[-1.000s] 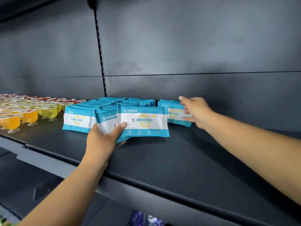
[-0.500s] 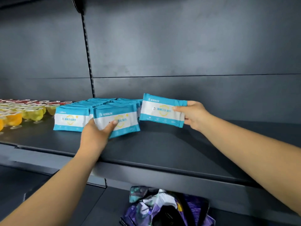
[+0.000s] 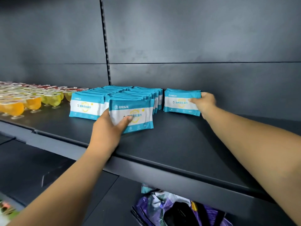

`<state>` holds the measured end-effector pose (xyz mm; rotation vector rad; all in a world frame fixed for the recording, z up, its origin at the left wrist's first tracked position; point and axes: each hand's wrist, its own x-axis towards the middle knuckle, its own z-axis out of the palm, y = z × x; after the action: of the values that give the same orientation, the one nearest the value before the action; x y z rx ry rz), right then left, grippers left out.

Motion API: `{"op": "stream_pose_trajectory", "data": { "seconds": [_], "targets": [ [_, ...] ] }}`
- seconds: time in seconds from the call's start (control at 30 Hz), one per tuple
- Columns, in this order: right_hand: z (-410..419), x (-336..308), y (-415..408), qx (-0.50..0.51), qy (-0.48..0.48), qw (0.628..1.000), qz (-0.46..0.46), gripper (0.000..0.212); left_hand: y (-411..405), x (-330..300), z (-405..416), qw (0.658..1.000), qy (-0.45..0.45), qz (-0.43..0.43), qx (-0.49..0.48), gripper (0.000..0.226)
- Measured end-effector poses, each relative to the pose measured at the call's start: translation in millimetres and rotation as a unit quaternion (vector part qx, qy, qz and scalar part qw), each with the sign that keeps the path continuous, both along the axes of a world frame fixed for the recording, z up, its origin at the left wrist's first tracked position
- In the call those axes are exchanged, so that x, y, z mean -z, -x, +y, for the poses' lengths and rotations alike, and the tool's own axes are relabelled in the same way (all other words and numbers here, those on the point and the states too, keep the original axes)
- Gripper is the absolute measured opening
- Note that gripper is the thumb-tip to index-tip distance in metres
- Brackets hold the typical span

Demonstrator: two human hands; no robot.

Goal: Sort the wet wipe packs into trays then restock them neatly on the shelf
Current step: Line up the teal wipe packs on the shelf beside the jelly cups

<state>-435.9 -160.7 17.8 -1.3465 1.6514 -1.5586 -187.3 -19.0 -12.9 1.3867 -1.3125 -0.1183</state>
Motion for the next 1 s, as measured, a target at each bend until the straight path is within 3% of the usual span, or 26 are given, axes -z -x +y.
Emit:
{"op": "stream_pose_trajectory", "data": {
  "seconds": [0.27,0.4,0.47,0.53,0.6,0.67,0.73,0.83,1.0],
  "targets": [
    [-8.4,6.5,-5.5,0.076,-0.022,0.991,0.11,0.049,-2.6,1.7,-3.6,1.0,0.002,0.009,0.005,0.043],
    [16.2,-4.8,-10.4,0.131,0.041,0.973,0.187,0.048,-2.3,1.1,-2.7,1.0,0.007,0.004,0.006,0.046],
    [36.6,-17.0,-25.4,0.058,0.069,0.984,0.155,0.039,-2.9,-0.4,-1.5,1.0,0.013,0.015,0.016,0.046],
    [66.5,-25.8,-45.9,-0.097,0.053,0.992,0.061,0.024,-2.3,-2.2,1.7,0.998,0.018,0.038,0.046,0.042],
    [98.2,-27.4,-62.5,-0.264,-0.007,0.965,-0.003,0.013,-1.4,-3.5,4.9,0.992,0.025,0.073,0.097,0.03],
    [117.2,-20.2,-68.7,-0.36,-0.07,0.93,-0.023,0.01,-0.6,-5.5,7.8,0.985,0.019,0.099,0.139,0.026],
    [123.6,-12.9,-68.5,-0.366,-0.089,0.926,-0.014,0.027,-1.0,-6.9,6.5,0.984,0.0,0.091,0.154,0.032],
    [129.1,-10.0,-58.0,-0.333,-0.087,0.939,-0.018,0.03,4.4,-9.7,8.8,0.986,-0.04,0.009,0.161,0.045],
    [126.8,-21.1,-21.3,-0.251,-0.037,0.966,-0.044,0.03,19.2,-7.3,21.9,0.983,-0.07,-0.097,0.138,0.024]
  ]
}}
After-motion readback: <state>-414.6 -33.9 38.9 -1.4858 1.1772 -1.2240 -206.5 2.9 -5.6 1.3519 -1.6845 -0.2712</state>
